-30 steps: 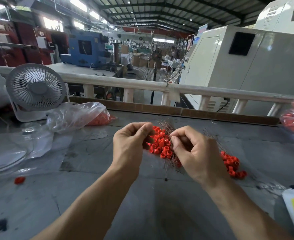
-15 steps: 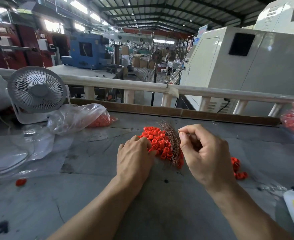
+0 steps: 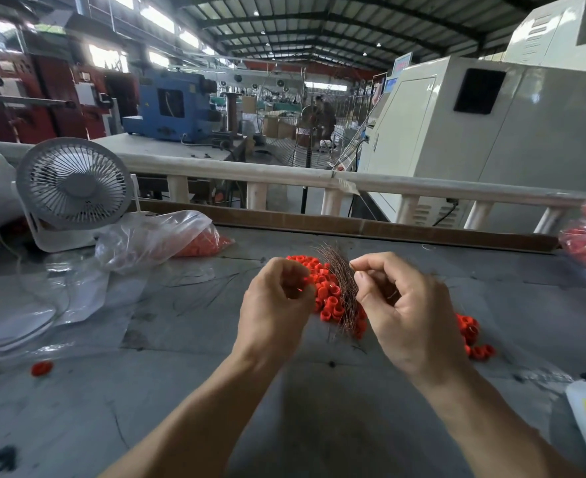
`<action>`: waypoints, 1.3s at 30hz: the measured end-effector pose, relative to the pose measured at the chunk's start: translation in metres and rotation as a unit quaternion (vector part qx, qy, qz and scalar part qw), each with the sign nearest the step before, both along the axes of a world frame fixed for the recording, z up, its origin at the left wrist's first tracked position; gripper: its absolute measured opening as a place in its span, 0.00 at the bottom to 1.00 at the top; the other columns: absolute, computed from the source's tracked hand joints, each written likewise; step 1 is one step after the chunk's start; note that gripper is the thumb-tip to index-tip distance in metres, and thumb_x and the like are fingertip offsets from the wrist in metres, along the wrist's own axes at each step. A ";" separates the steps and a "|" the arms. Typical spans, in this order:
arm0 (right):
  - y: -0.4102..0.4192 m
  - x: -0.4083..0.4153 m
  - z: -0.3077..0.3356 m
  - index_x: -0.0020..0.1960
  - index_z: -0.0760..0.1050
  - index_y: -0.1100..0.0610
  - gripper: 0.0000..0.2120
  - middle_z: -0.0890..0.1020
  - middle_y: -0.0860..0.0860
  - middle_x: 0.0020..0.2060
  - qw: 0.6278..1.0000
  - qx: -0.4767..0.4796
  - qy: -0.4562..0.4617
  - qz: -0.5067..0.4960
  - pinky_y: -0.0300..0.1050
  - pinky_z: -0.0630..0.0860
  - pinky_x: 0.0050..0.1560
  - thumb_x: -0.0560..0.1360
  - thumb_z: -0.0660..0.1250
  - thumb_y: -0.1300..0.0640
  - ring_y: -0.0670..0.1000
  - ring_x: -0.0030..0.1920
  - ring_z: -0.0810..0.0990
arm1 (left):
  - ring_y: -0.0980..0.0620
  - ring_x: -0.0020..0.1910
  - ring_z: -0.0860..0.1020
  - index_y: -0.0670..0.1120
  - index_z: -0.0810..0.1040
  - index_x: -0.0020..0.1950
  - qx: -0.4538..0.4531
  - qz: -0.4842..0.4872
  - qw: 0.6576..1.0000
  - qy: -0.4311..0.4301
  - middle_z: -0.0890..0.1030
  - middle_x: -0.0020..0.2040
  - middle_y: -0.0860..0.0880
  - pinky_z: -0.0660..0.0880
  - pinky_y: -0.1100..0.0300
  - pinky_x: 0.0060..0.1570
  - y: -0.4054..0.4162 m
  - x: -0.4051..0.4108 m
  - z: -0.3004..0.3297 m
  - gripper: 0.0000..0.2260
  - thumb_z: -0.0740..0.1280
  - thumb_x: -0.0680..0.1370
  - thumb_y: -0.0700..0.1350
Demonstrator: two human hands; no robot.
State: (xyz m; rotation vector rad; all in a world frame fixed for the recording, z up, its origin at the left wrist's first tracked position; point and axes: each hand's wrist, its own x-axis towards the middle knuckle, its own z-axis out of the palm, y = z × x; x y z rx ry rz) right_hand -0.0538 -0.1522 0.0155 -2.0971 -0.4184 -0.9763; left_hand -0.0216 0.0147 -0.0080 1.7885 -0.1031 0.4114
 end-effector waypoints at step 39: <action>0.003 -0.009 0.006 0.49 0.85 0.50 0.04 0.85 0.40 0.37 0.998 -0.003 0.056 0.006 0.44 0.81 0.39 0.78 0.72 0.57 0.42 0.41 0.84 | 0.51 0.41 0.80 0.42 0.83 0.54 -0.208 -0.235 0.949 -0.030 0.83 0.44 0.40 0.77 0.63 0.40 -0.004 -0.011 0.015 0.10 0.71 0.77 0.31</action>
